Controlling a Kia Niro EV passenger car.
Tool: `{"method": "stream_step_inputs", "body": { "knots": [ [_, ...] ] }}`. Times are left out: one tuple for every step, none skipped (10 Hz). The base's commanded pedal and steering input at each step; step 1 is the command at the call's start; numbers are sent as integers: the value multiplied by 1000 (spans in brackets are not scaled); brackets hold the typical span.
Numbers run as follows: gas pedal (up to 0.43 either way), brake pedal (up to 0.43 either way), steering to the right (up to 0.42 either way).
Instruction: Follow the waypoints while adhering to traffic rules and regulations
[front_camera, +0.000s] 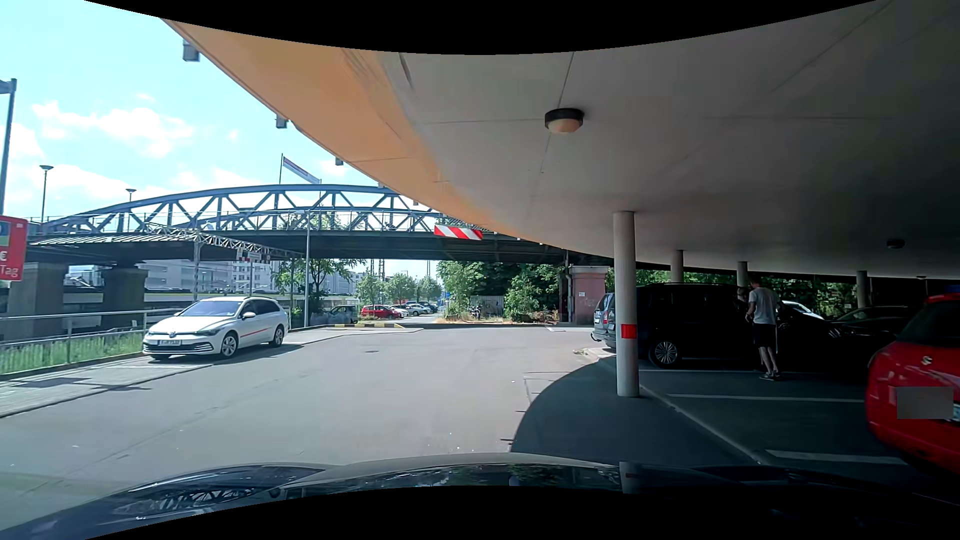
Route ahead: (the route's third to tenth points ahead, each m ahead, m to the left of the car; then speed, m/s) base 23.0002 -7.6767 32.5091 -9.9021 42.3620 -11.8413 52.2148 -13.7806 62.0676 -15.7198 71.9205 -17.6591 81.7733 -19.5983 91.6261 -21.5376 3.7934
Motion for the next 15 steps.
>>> {"method": "stream_step_inputs", "body": {
  "knots": [
    [47, 0, 12],
    [39, 0, 6],
    [39, 0, 0],
    [39, 0, 0],
    [28, 0, 1],
    [20, 0, 1],
    [20, 0, 1],
    [20, 0, 4],
    [20, 0, 5],
    [20, 0, 5],
    [20, 0, 5],
    [20, 0, 6],
    [20, 0, 10],
    [8, 0, 15],
    [0, 0, 23]
  ]
}}
